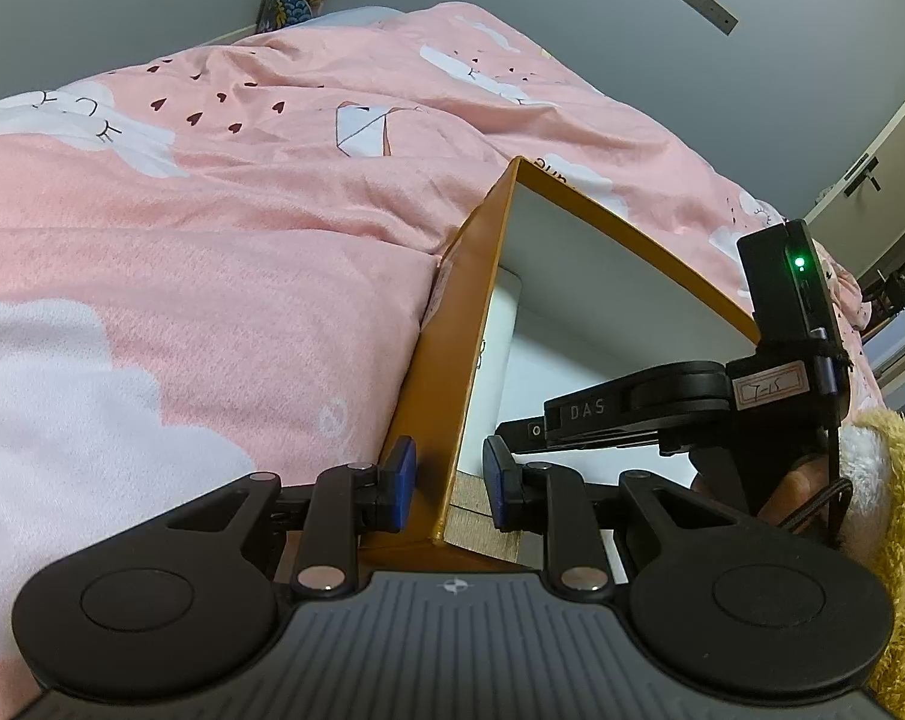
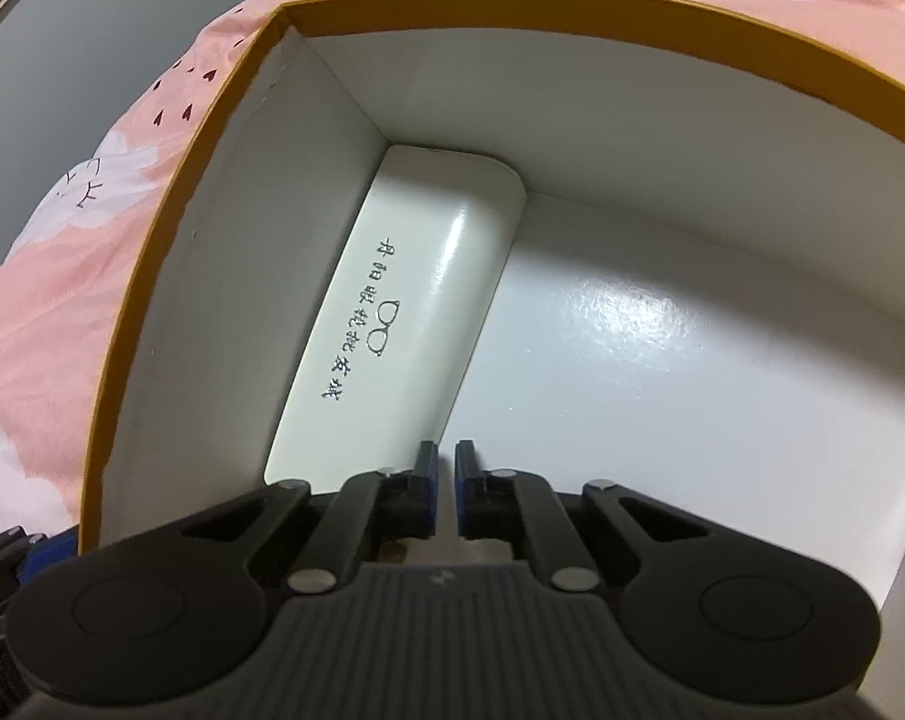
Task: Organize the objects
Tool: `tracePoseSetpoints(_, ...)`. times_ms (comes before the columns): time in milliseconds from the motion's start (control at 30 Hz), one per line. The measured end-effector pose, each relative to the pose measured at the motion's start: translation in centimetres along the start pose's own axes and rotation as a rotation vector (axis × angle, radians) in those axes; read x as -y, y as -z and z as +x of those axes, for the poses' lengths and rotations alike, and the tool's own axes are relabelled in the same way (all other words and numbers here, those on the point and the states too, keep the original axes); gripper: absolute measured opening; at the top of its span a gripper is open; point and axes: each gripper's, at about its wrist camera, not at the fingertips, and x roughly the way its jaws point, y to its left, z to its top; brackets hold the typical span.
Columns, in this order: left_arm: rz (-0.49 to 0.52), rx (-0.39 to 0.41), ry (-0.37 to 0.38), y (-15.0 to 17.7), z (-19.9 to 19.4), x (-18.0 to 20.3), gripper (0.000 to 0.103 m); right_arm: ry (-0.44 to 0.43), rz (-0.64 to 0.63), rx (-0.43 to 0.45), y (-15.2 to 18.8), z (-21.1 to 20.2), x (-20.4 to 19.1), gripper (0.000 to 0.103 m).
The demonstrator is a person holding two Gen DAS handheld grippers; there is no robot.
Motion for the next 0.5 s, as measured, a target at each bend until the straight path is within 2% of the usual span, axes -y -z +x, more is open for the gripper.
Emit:
tracePoseSetpoints(133,0.005,0.007,-0.007,0.1,-0.1,0.0,0.027,0.005,-0.001,0.015,0.3,-0.6,0.4,0.009)
tracePoseSetpoints(300,0.044,0.071,-0.043,0.5,-1.3,0.8,0.027,0.011,-0.043,0.085,1.5,-3.6,0.0,0.010)
tracePoseSetpoints(500,0.128,0.153,-0.071,1.3,-3.5,2.2,0.027,0.043,-0.132,0.264,4.6,-9.4,-2.4,0.010)
